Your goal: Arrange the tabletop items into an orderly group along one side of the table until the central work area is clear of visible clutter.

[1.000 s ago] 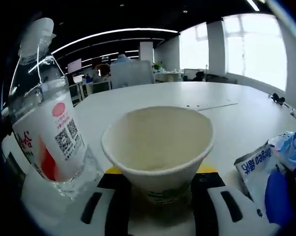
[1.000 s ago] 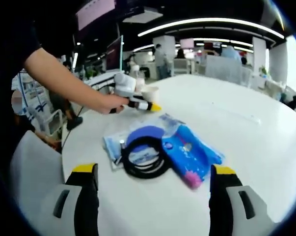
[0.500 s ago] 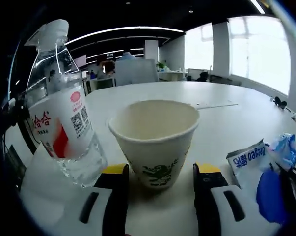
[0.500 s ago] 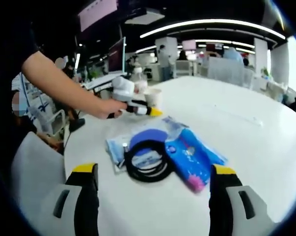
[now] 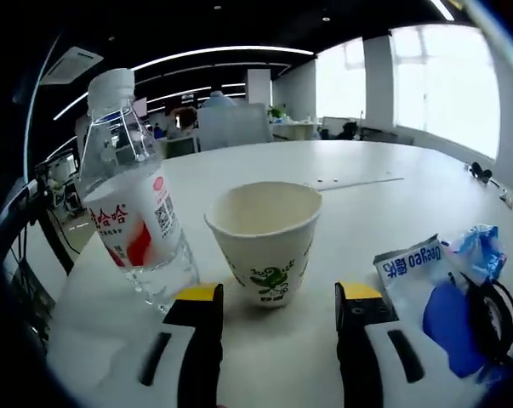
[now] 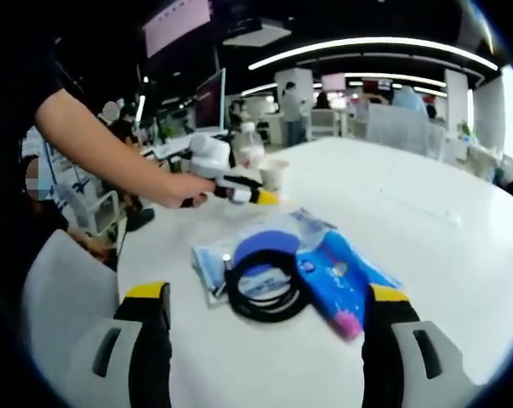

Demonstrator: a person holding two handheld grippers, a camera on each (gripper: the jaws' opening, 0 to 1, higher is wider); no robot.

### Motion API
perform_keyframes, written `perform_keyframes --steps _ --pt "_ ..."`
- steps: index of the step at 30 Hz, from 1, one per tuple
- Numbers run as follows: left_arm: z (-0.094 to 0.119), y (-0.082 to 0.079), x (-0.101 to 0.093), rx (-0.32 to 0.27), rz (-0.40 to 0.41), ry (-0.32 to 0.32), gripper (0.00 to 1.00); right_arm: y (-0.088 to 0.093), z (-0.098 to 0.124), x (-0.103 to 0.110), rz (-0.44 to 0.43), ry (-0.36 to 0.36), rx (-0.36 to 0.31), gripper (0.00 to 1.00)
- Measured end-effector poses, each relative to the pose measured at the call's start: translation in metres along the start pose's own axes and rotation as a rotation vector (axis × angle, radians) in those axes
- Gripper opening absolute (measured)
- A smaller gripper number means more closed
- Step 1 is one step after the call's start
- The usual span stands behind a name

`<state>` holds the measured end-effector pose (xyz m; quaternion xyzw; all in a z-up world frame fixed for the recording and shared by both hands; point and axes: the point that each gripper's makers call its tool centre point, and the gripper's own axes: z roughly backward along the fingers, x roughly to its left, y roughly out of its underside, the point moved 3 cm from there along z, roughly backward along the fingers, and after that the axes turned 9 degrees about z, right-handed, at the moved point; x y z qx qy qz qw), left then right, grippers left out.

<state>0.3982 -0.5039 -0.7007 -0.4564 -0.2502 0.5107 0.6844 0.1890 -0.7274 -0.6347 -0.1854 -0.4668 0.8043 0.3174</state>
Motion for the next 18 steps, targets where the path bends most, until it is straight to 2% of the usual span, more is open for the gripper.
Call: perform_keyframes --steps 12,18 --pt "0.014 -0.009 -0.003 0.006 -0.009 0.023 0.54 -0.017 0.010 0.001 0.006 0.011 -0.058 0.92" --pt "0.031 -0.015 -0.007 -0.003 -0.018 0.032 0.54 -0.024 0.014 0.006 0.017 0.014 -0.081 0.92"
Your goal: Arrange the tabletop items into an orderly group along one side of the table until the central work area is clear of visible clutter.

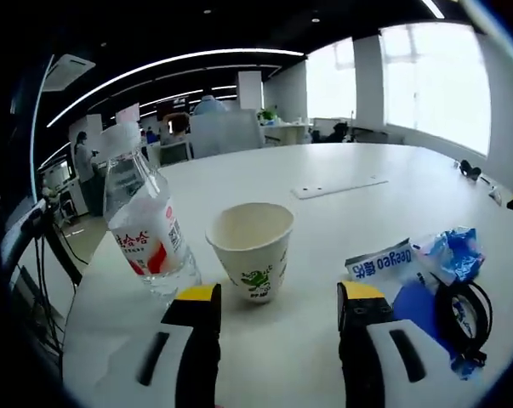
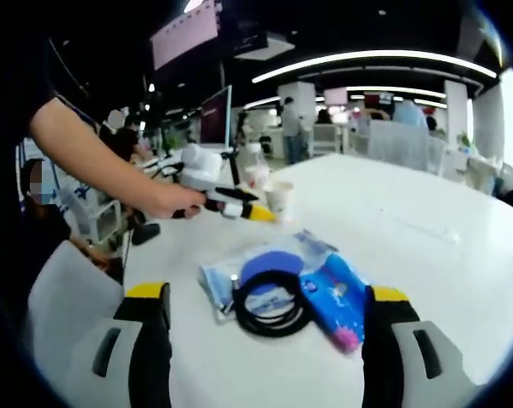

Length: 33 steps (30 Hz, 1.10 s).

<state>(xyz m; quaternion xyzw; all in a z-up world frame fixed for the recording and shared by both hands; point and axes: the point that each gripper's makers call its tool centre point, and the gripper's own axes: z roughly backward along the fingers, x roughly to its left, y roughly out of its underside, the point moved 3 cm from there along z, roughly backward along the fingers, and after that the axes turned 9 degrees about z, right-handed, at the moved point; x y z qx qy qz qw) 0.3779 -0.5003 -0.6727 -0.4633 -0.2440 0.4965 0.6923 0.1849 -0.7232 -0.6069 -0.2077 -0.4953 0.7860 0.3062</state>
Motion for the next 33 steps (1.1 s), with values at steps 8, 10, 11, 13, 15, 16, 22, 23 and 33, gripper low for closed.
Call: perform_keyframes --steps 8,10,11,13,15,16,22,23,33 --pt "0.018 -0.005 -0.004 -0.018 0.023 -0.010 0.55 -0.002 0.005 0.002 0.019 0.000 -0.003 0.92" --pt "0.023 -0.006 -0.008 -0.018 0.013 -0.006 0.55 -0.005 0.007 0.001 0.023 0.005 -0.009 0.91" --pt "0.025 -0.006 -0.009 -0.019 0.009 -0.004 0.55 -0.006 0.008 0.000 0.024 0.009 -0.015 0.91" --pt "0.031 -0.008 -0.013 -0.024 0.010 0.002 0.55 -0.009 0.011 0.001 0.024 0.015 -0.025 0.91" --pt "0.035 -0.010 -0.018 -0.030 0.004 0.009 0.55 -0.009 0.013 0.001 0.025 0.018 -0.029 0.91" --pt "0.037 -0.010 -0.019 -0.032 0.001 0.010 0.55 -0.010 0.015 0.002 0.027 0.019 -0.031 0.91" --pt "0.048 -0.017 -0.025 -0.054 0.006 0.009 0.55 -0.012 0.021 0.006 0.058 0.012 -0.035 0.91" --pt "0.050 -0.019 -0.025 -0.056 0.003 0.007 0.55 -0.013 0.022 0.006 0.062 0.013 -0.035 0.90" --pt "0.072 -0.031 -0.034 -0.090 0.005 0.004 0.56 -0.024 0.032 0.010 0.077 0.022 -0.083 0.89"
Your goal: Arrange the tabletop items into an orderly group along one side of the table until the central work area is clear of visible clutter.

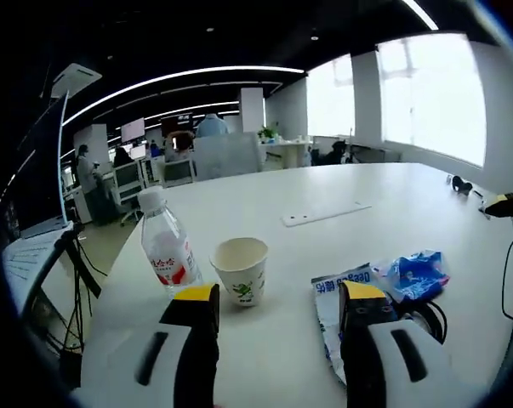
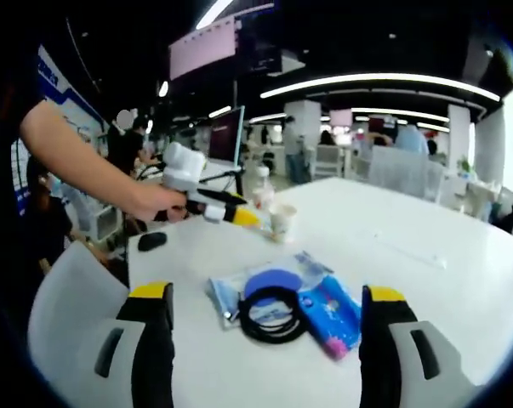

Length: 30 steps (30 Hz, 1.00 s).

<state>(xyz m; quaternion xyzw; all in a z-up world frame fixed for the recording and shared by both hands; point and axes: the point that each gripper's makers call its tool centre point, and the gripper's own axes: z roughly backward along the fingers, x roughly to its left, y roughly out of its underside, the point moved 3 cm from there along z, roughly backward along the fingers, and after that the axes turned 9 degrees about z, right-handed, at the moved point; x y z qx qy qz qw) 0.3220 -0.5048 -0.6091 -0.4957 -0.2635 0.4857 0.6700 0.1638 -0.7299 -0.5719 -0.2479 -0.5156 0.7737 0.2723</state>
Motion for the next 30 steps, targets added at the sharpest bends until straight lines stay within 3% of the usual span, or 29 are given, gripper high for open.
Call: perform_keyframes --steps 30 --pt "0.049 -0.012 -0.025 -0.061 -0.012 0.017 0.56 0.001 0.019 0.007 -0.016 0.043 -0.077 0.83"
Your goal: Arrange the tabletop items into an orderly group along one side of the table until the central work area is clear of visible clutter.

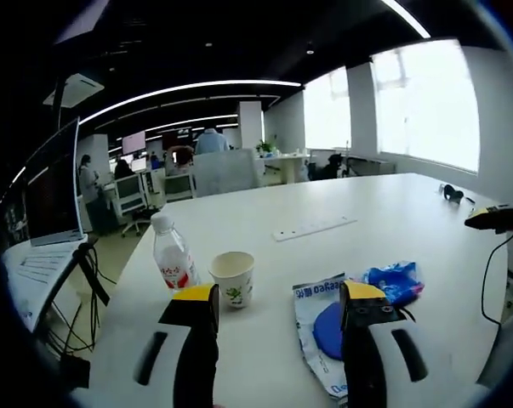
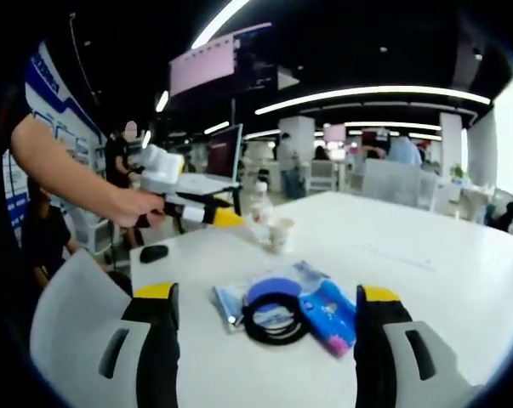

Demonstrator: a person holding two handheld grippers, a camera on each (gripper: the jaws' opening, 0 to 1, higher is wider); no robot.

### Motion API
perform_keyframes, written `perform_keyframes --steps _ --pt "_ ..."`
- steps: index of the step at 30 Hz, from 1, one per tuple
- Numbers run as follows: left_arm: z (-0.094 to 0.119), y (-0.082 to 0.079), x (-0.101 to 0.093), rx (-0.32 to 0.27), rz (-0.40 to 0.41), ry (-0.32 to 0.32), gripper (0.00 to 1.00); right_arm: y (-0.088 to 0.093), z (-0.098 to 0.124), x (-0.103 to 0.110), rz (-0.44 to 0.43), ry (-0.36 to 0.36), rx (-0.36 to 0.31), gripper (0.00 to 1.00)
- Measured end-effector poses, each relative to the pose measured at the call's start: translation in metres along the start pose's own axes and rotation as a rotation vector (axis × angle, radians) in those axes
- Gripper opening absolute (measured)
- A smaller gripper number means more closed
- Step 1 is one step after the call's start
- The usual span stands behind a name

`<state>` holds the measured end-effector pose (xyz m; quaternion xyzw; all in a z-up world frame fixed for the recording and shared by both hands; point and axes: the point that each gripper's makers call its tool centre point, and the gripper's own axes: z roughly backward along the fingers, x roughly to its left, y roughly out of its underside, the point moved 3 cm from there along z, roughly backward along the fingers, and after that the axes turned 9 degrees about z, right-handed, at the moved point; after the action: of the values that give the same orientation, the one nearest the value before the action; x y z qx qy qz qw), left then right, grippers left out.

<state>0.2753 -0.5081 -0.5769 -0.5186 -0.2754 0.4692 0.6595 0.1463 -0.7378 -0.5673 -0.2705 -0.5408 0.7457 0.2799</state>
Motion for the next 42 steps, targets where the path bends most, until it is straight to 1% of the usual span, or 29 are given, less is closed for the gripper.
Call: perform_keyframes --steps 7,13,21,34,42 --pt "0.009 -0.001 0.000 -0.008 0.007 -0.005 0.56 0.001 0.003 0.002 -0.005 0.001 -0.005 0.82" --pt "0.016 -0.001 -0.005 -0.008 0.000 0.002 0.56 0.000 0.006 0.002 -0.010 0.003 -0.012 0.82" --pt "0.019 0.000 -0.015 -0.008 -0.003 0.016 0.56 0.004 0.013 0.004 -0.020 0.003 -0.010 0.79" --pt "0.019 0.014 -0.036 0.009 -0.006 0.054 0.56 0.016 0.019 0.014 -0.039 -0.032 0.024 0.72" --pt "0.016 0.026 -0.044 0.027 -0.001 0.067 0.56 0.021 0.021 0.012 -0.049 -0.038 0.033 0.68"
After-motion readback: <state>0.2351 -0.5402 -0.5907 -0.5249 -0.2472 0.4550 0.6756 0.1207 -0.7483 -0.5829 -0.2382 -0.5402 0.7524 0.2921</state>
